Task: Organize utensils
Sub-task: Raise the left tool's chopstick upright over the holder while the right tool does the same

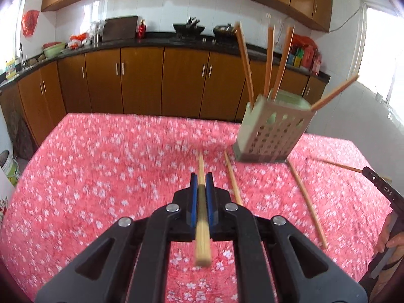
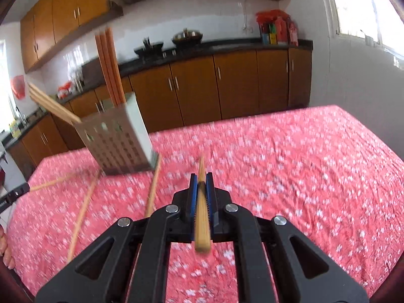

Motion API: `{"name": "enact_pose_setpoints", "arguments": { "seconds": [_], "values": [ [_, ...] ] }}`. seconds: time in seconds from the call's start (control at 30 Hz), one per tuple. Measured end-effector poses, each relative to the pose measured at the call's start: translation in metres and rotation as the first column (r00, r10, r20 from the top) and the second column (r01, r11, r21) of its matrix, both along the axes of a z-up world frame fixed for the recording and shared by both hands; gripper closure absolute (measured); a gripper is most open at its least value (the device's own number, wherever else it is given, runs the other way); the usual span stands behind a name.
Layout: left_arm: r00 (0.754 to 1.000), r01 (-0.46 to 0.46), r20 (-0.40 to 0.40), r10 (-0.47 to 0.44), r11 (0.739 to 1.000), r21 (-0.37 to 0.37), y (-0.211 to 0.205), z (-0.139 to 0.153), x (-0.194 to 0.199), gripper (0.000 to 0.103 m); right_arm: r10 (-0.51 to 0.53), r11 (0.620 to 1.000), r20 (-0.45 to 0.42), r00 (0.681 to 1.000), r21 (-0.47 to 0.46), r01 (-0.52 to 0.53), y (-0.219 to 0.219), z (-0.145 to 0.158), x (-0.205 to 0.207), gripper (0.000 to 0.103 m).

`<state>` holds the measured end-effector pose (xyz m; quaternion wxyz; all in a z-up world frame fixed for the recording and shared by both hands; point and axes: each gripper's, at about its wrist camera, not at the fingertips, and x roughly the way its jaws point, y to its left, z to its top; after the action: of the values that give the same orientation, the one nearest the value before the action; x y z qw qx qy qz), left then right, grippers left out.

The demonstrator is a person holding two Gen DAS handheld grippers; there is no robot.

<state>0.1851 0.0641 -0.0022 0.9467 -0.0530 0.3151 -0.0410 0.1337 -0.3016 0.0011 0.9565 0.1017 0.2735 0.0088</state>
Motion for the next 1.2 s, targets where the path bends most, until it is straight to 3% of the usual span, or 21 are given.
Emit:
{"name": "enact_pose_setpoints", "arguments": {
  "seconds": [0.33, 0.63, 0.97, 1.1, 1.2],
  "values": [
    [0.992, 0.027, 0.120, -0.027, 1.000, 0.003, -0.001, 0.059, -0.005, 0.095, 0.043, 0.998, 0.186, 0.982, 0.031, -0.050, 0.010, 0.071, -0.009, 0.096],
    [0.966, 0.109, 0.239, -0.103, 0.994, -0.012, -0.027, 0.112, -0.008, 0.095, 0.129, 0.986, 0.347, 0.929, 0.052, -0.157, 0.041, 0.128, -0.014, 0.096],
    [0.904, 0.086, 0.425, -0.052, 0.994, -0.061, -0.066, 0.171, 0.024, 0.095, 0.109, 0.988, 0.444, 0.889, 0.050, -0.147, 0.057, 0.147, 0.013, 0.096],
    [0.881, 0.047, 0.472, -0.008, 0.996, -0.071, -0.077, 0.182, 0.042, 0.095, 0.102, 0.991, 0.469, 0.877, 0.027, -0.130, 0.063, 0.148, 0.028, 0.095],
    [0.878, 0.035, 0.479, 0.010, 0.996, -0.084, -0.083, 0.180, 0.059, 0.095, 0.102, 0.993, 0.465, 0.879, 0.010, -0.120, 0.064, 0.141, 0.046, 0.096]
  ]
}}
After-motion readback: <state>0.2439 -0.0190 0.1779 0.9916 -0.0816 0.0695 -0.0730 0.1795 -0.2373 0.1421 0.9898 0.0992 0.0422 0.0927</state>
